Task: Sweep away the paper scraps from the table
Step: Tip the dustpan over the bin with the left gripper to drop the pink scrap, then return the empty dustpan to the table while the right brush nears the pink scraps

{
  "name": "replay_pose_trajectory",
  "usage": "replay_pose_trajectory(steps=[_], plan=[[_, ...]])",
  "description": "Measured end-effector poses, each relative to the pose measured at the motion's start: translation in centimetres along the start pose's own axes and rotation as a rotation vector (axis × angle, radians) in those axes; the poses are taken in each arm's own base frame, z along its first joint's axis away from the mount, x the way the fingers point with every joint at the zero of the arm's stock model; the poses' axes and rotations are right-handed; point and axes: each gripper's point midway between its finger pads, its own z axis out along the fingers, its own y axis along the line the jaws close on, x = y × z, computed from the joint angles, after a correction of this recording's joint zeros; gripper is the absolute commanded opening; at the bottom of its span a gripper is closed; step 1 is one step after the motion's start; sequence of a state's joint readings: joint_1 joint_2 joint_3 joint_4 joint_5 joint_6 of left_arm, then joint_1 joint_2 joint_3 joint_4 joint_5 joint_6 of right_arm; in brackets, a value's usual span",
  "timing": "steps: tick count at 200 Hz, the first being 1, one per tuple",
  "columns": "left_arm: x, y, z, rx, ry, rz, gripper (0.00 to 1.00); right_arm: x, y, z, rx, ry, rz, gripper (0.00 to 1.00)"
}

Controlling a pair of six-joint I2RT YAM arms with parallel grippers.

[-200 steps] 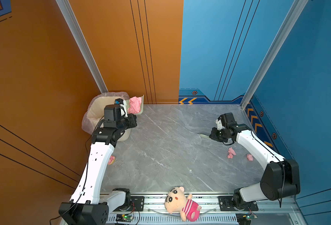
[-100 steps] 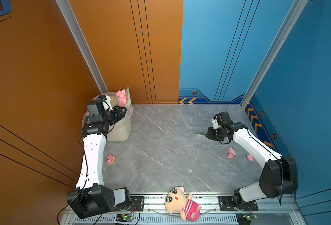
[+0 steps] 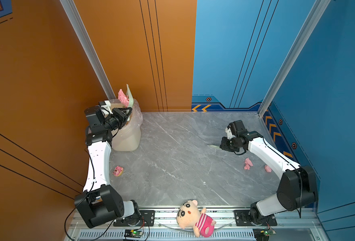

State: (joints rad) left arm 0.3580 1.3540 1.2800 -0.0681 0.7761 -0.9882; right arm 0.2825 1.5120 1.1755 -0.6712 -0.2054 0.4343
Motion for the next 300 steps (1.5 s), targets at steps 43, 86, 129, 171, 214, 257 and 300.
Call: replay_pose_trajectory(steps=[43,86,129,171,214,257,300], plan=[[-0.8,0.0,0.3,0.082,-0.014,-0.107,0.17,-0.2,0.1,0.2,0.002,0.005,0.000,0.00],[-1.3,0.8,1.4,0.145,-0.005,-0.246,0.17,0.0,0.2,0.6,0.002,0.015,-0.005,0.00],[-1.6,0.0,1.1,0.180,-0.004,-0.273,0.17,0.1,0.1,1.0,0.006,0.026,-0.003,0.00],[-1.6,-0.3,1.1,0.191,0.000,-0.281,0.17,-0.4,0.4,0.8,0.000,0.018,-0.005,0.00],[-1.5,-0.3,1.1,0.192,0.000,-0.280,0.17,-0.4,0.4,0.8,0.000,0.017,-0.005,0.00],[-1.3,-1.2,0.6,0.201,-0.004,-0.239,0.17,-0.5,0.5,0.8,-0.001,0.015,-0.005,0.00],[-0.1,-2.3,-0.4,0.139,-0.015,-0.100,0.18,-1.2,0.8,0.2,-0.004,-0.003,-0.009,0.00]])
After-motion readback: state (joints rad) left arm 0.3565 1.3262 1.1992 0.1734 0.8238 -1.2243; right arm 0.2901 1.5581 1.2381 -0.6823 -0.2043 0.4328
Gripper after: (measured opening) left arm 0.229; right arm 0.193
